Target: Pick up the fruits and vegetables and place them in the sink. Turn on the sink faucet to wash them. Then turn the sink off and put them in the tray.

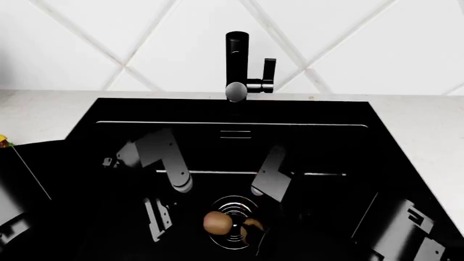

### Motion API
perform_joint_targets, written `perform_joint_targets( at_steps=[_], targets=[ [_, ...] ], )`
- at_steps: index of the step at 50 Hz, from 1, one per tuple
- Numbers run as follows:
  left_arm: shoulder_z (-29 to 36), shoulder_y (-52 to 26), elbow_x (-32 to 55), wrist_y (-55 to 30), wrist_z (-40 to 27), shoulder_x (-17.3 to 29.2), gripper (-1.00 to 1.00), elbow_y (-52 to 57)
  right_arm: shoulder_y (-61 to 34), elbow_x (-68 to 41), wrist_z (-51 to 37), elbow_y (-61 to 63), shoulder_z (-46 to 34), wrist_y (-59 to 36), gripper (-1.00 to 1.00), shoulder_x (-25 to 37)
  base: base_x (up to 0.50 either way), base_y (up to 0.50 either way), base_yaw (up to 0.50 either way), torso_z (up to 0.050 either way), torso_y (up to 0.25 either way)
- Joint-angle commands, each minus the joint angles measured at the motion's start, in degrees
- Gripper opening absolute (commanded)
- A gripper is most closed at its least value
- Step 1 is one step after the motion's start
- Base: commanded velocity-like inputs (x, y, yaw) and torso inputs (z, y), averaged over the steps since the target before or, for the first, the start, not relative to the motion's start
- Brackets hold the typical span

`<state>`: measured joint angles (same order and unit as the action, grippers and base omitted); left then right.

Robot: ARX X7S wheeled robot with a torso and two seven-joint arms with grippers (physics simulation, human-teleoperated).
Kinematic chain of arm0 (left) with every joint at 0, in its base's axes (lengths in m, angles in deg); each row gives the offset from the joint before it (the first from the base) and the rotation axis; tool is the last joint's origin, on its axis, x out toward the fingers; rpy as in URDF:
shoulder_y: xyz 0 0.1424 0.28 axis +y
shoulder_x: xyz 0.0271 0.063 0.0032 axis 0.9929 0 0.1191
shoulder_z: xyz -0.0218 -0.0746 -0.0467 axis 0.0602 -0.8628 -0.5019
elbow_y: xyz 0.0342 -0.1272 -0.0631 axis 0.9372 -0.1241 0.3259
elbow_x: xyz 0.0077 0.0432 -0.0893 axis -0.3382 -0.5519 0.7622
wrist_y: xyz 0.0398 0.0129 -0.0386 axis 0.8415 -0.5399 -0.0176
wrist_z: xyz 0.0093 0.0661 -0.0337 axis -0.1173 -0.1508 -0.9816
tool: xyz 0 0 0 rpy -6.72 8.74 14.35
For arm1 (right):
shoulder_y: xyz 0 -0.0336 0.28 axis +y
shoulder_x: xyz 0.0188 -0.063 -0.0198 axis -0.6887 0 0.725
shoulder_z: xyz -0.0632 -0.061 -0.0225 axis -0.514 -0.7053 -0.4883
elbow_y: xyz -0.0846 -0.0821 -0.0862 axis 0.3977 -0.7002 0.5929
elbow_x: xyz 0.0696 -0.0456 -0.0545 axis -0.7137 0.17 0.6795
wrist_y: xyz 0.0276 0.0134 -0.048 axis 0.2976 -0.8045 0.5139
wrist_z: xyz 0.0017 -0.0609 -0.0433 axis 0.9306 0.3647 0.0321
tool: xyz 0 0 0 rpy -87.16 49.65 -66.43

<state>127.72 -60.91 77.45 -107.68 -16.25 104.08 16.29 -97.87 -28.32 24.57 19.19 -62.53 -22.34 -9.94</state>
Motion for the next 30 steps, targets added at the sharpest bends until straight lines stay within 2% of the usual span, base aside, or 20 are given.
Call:
perform_joint_targets(
  at_steps=[1,16,23,30],
  targets=[
    [0.2,0.12,0.14,0.14,0.01,-0.11,1.0,-0.49,-0.71,-0.1,0.28,0.75,-0.53,-1.51,1.0,0.19,0.0,0.0,0.0,0.0,0.0],
    [1.06,0.47,-0.22,0.83,0.17,-0.45,1.0,-1.06,-1.83,-5.74,-2.83,10.1,7.05,-4.39,1.0,6.08,0.0,0.0,0.0,0.0,0.0],
    [1.0,0.79,-0.04,1.03,-0.09,-0.23,1.0,-0.79,-1.68,-12.42,-7.63,20.39,15.77,-6.13,1.0,12.07,0.0,0.0,0.0,0.0,0.0],
    [0.16,1.82,0.57,1.93,-0.67,0.35,1.0,-0.21,-1.18,-19.14,-17.1,27.94,25.18,-9.44,1.0,17.24,0.0,0.0,0.0,0.0,0.0]
  ],
)
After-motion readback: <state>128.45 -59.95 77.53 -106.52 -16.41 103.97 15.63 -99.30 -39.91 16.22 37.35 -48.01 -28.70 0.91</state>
